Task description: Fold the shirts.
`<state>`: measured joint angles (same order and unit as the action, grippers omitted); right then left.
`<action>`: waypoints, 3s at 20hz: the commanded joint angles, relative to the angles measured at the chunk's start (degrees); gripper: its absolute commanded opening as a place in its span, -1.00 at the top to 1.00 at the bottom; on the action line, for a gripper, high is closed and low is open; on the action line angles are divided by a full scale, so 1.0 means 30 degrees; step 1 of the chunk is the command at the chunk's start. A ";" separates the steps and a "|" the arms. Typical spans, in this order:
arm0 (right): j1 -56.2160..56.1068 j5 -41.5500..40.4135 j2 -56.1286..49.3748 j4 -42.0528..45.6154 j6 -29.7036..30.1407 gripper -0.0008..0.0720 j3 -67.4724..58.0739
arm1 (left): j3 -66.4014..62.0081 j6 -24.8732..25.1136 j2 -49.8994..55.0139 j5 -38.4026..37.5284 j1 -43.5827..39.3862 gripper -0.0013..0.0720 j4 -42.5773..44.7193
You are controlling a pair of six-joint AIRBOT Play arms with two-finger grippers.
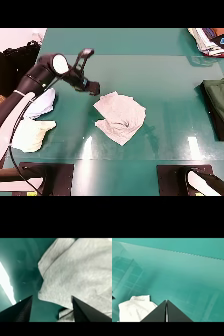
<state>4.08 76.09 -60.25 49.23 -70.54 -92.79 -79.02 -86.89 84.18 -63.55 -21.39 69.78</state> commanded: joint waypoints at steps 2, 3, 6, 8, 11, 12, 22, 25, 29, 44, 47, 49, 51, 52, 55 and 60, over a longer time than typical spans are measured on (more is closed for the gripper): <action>-0.0007 0.0058 -0.0015 0.0022 0.0000 0.94 -0.0015 | 0.2630 0.2273 0.1960 0.1158 0.1290 -0.59 -0.4481; -0.0007 0.0175 -0.0007 0.0117 0.0000 0.94 -0.0015 | 0.2630 0.2331 0.2375 0.1173 0.1290 -0.59 -0.4911; 0.0182 0.0896 0.0029 0.0117 -0.0036 0.94 0.0860 | 0.2608 0.2324 0.2688 0.1945 0.1290 0.03 -0.5064; 0.0306 0.1515 0.0073 0.0138 -0.0546 0.94 0.2718 | 0.2521 0.2331 0.2667 0.2018 0.1304 0.72 -0.5034; 0.0073 0.1698 0.0066 0.1188 -0.0911 0.94 0.6739 | 0.1763 0.2470 0.2455 0.1807 0.1348 0.90 -0.4634; -0.0313 0.1494 0.0058 0.2062 -0.1042 0.94 0.8451 | 0.1464 0.2470 0.2280 0.1814 0.1348 0.91 -0.4524; -0.7621 -0.6127 -0.3650 -0.3257 -0.0124 -0.17 1.9241 | 0.0313 0.2477 0.1821 0.1479 0.1348 0.90 -0.4386; -0.9129 -0.7125 -0.5384 -0.3497 -0.0117 -0.13 1.8047 | 0.0313 0.2477 0.1821 0.1224 0.1348 0.90 -0.4248; -0.9435 -0.7235 -0.6346 -0.3315 -0.0095 0.91 1.6320 | 0.0306 0.2470 0.1807 0.0969 0.1348 0.91 -0.4248; -0.3942 -0.1734 0.3490 0.1814 -0.1209 0.94 0.3490 | -0.8969 0.1945 -0.9391 -0.1880 0.1290 0.91 -0.1049; -0.3177 0.0044 0.4197 0.2193 -0.1843 0.94 0.1217 | -0.9821 0.1319 -1.0630 -0.3038 0.1290 0.91 -0.1100; -0.2382 0.1239 0.4153 0.2178 -0.2222 0.95 -0.0109 | -0.9959 0.1049 -1.0848 -0.3949 0.1290 0.91 -0.1384; -0.1829 0.2426 0.3512 0.2164 -0.3060 0.94 -0.1144 | -0.9537 0.0925 -1.0499 -0.4954 0.1290 0.91 -0.1413; -0.1792 0.2965 0.2943 0.2157 -0.3213 0.95 -0.1421 | -0.9041 0.0889 -1.0222 -0.5260 0.1290 0.91 -0.1421; -0.2769 0.4095 0.0809 0.2157 -0.4065 0.95 -0.0787 | -0.5996 0.0940 -0.9092 -0.5537 0.1290 0.91 -0.2259; -0.6207 0.3490 -0.2892 0.3599 -0.4328 0.95 0.4269 | 0.2353 0.1967 -0.7053 -0.4721 0.0357 0.91 -0.4240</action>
<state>-10.02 86.98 -63.61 57.45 -82.61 -86.63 -84.14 -82.98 60.07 -78.78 -18.48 60.47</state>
